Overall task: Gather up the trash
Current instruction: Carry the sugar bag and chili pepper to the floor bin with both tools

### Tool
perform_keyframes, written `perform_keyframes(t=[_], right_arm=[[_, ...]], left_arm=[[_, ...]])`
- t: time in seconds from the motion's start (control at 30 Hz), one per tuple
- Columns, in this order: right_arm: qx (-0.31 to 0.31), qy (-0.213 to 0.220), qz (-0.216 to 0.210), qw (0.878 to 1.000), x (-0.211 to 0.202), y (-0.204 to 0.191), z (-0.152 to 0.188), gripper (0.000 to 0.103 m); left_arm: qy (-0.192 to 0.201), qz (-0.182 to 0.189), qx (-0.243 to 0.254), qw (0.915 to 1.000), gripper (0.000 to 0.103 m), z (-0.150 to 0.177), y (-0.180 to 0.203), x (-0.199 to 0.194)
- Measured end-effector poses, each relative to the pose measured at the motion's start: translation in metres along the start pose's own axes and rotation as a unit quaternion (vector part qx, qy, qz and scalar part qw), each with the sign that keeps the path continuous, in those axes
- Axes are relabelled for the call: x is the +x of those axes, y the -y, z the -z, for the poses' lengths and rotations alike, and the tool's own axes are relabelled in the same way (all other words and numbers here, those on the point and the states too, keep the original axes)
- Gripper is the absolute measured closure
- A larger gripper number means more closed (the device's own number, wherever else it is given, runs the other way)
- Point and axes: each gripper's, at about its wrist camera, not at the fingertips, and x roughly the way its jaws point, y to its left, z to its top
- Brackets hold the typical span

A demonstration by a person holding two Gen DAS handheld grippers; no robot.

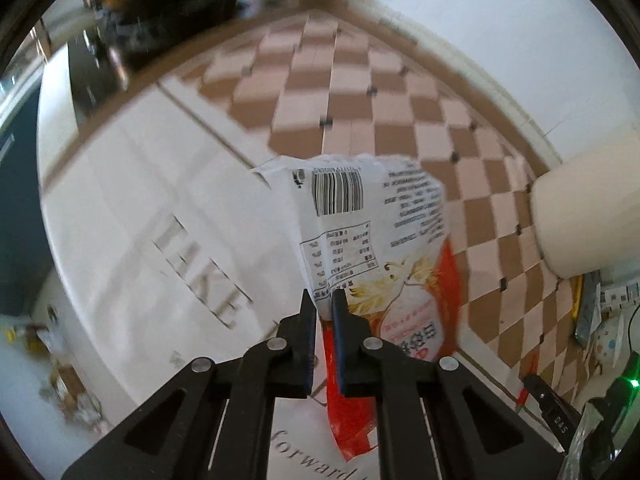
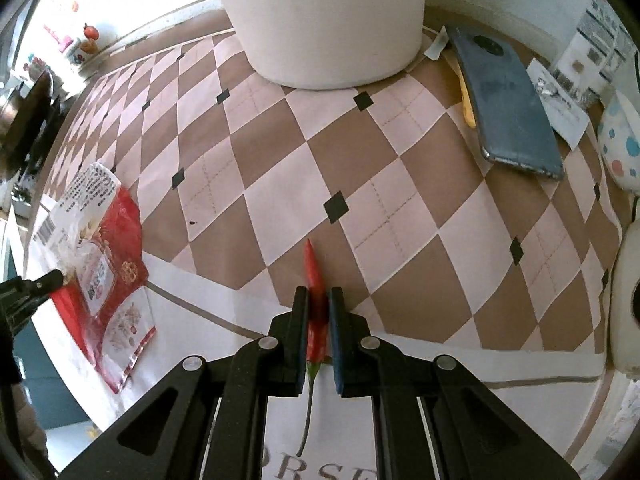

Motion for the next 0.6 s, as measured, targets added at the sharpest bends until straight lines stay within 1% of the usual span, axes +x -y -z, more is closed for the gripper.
perform_keyframes(t=[0.03, 0.07, 0.13, 0.2, 0.27, 0.3, 0.53, 0.57, 0.6], right_arm=[[0.0, 0.0, -0.002, 1.0, 0.0, -0.002, -0.001, 0.093], [-0.001, 0.001, -0.004, 1.0, 0.0, -0.005, -0.002, 0.093], [-0.004, 0.002, -0.012, 1.0, -0.005, -0.012, -0.002, 0.093], [-0.013, 0.005, -0.02, 1.0, -0.011, -0.022, -0.001, 0.093], [-0.028, 0.008, -0.031, 0.999, -0.017, -0.036, -0.001, 0.093], [-0.033, 0.009, -0.036, 0.999, -0.019, -0.042, -0.001, 0.093], [-0.083, 0.031, -0.073, 0.993, -0.043, -0.113, -0.005, 0.093], [-0.092, 0.035, -0.078, 0.992, -0.047, -0.127, -0.004, 0.093], [-0.103, 0.04, -0.084, 0.99, -0.052, -0.142, -0.002, 0.093]], left_arm=[[0.009, -0.004, 0.004, 0.9999, 0.099, -0.009, 0.0, 0.001], [0.026, -0.012, 0.011, 0.9995, 0.099, -0.011, -0.001, -0.012], [0.047, -0.018, 0.012, 0.9987, 0.1, -0.014, -0.016, -0.031], [0.062, -0.025, 0.003, 0.9977, 0.101, -0.019, -0.031, -0.044], [0.086, -0.038, -0.004, 0.9956, 0.102, -0.025, -0.046, -0.061], [0.091, -0.04, -0.007, 0.995, 0.102, -0.03, -0.048, -0.063], [0.132, -0.077, -0.032, 0.9878, 0.102, -0.028, -0.117, -0.115], [0.137, -0.083, -0.039, 0.9863, 0.102, -0.025, -0.132, -0.123], [0.14, -0.087, -0.041, 0.9855, 0.102, -0.023, -0.14, -0.127]])
